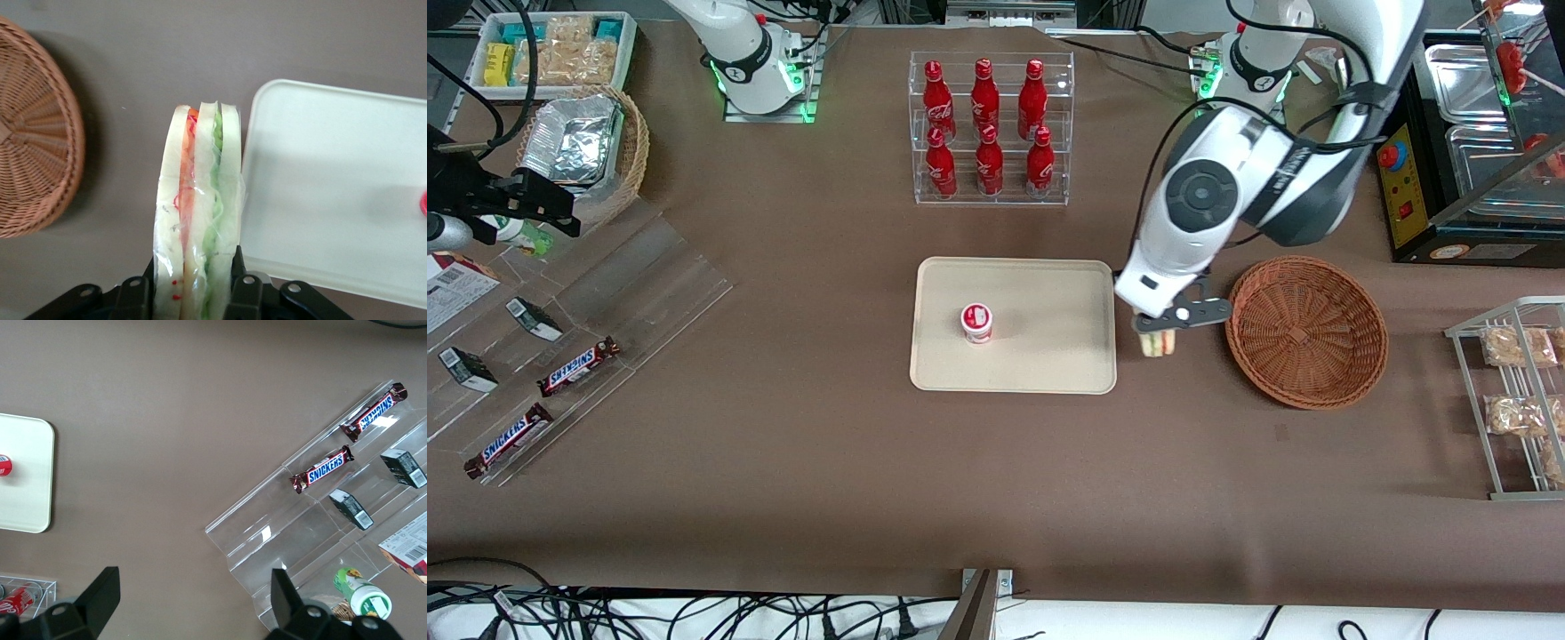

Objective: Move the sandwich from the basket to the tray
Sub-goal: 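Carry the held sandwich over to the cream tray beside the yogurt cup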

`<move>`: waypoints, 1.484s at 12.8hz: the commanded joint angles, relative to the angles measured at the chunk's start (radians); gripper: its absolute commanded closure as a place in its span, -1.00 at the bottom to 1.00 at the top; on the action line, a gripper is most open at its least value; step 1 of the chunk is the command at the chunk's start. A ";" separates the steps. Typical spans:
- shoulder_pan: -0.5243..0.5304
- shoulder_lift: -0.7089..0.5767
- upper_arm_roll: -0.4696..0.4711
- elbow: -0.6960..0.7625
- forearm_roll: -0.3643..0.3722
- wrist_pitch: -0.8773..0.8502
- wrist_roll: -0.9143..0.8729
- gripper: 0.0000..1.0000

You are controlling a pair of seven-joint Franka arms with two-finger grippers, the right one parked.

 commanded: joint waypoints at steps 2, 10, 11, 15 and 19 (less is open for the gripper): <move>-0.064 0.045 0.005 0.025 0.023 0.037 -0.028 0.19; -0.151 0.174 0.003 0.022 0.164 0.219 -0.197 0.19; -0.159 0.189 0.005 0.022 0.174 0.242 -0.218 0.19; -0.168 0.212 0.005 0.022 0.210 0.268 -0.237 0.19; -0.171 0.234 0.003 0.025 0.231 0.276 -0.239 0.19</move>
